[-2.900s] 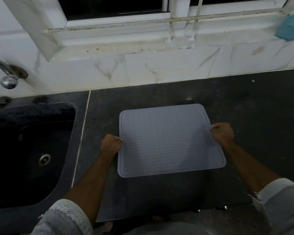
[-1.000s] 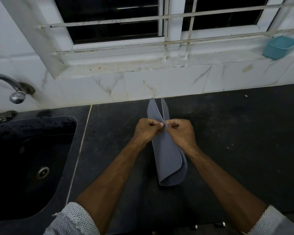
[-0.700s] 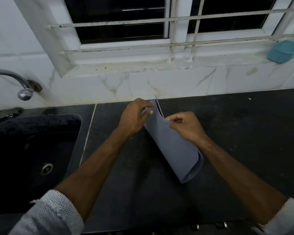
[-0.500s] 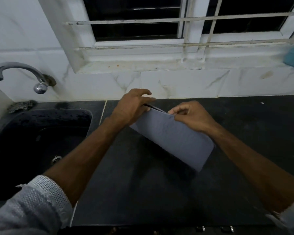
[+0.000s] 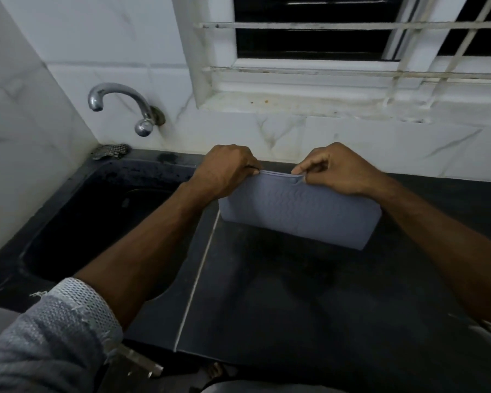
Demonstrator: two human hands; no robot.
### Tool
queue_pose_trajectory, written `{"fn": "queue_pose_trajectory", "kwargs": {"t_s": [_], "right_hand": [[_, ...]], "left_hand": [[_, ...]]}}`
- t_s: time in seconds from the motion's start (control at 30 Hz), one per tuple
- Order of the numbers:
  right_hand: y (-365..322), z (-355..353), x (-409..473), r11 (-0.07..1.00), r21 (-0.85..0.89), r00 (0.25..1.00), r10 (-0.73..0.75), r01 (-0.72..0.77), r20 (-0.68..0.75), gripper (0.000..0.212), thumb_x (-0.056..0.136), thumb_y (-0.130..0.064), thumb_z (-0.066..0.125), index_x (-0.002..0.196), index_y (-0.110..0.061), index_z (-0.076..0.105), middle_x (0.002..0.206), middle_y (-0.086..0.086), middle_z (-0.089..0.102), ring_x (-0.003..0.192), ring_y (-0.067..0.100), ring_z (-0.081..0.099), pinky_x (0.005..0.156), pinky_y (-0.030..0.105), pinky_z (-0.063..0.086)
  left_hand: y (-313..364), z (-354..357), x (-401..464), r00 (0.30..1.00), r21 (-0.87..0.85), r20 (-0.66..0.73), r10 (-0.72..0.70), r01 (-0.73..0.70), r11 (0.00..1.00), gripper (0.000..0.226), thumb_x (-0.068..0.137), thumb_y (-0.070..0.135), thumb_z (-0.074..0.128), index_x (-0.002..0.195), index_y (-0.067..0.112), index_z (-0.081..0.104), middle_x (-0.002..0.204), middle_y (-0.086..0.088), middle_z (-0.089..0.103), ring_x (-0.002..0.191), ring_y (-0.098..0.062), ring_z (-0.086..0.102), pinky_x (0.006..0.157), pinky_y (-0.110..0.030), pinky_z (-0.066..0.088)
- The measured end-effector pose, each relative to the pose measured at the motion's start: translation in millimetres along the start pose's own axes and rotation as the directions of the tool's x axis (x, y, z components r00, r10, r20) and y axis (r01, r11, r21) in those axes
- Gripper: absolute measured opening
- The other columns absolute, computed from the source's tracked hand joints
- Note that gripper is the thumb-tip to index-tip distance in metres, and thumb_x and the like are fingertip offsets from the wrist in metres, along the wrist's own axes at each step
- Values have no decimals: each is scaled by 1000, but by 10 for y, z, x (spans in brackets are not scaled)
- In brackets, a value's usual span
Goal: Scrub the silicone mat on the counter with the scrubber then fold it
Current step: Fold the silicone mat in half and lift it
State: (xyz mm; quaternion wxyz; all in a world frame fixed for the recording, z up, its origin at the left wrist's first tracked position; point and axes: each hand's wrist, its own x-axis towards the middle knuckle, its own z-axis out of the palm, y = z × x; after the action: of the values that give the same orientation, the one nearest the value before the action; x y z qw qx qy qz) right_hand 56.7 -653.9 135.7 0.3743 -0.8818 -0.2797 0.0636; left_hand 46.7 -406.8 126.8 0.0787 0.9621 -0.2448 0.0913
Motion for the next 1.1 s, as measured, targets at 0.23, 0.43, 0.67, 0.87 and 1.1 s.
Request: {"fn": "queue_pose_trajectory", "kwargs": {"t_s": [0.23, 0.43, 0.67, 0.87, 1.1], "right_hand": [[-27, 272, 344, 999, -45, 998, -24, 27, 50, 27, 79, 3, 65, 103, -7, 71, 94, 1, 67, 83, 9, 63, 77, 20, 51], [81, 529, 496, 999, -52, 999, -10, 13, 46, 28, 80, 4, 64, 104, -10, 71, 94, -7, 65, 79, -4, 59, 71, 3, 44], [242, 784, 573, 998, -50, 999, 32, -32, -8, 27, 79, 7, 62, 101, -7, 71, 95, 0, 69, 74, -5, 58, 69, -1, 42], [328, 964, 490, 992, -123, 1000, 8, -9, -10, 15, 84, -1, 62, 94, -6, 72, 97, 7, 69, 89, 16, 63, 84, 30, 52], [386, 1155, 399, 989, -150, 1000, 14, -15, -11, 17, 88, 0, 54, 94, -3, 69, 102, 12, 65, 93, 20, 60, 89, 31, 48]], "left_hand": [[-324, 66, -133, 997, -14, 33, -76, 76, 997, 24, 97, 23, 51, 110, 18, 71, 113, -5, 66, 101, -24, 60, 87, -41, 47], [-544, 291, -148, 984, -29, 80, -161, 164, 986, 25, 97, 24, 50, 111, 19, 71, 113, -5, 67, 100, -24, 60, 86, -39, 48], [-686, 531, -142, 973, -45, 125, -196, 203, 978, 24, 97, 24, 52, 110, 21, 71, 116, -2, 67, 102, -23, 61, 88, -41, 49], [-742, 725, -156, 964, -73, 188, -187, 203, 976, 24, 97, 21, 51, 113, 22, 70, 117, -2, 66, 104, -21, 61, 92, -41, 49], [-766, 932, -240, 967, -139, 179, -181, 207, 968, 21, 94, 22, 58, 111, 17, 69, 116, -5, 65, 105, -22, 59, 92, -39, 48]]}}
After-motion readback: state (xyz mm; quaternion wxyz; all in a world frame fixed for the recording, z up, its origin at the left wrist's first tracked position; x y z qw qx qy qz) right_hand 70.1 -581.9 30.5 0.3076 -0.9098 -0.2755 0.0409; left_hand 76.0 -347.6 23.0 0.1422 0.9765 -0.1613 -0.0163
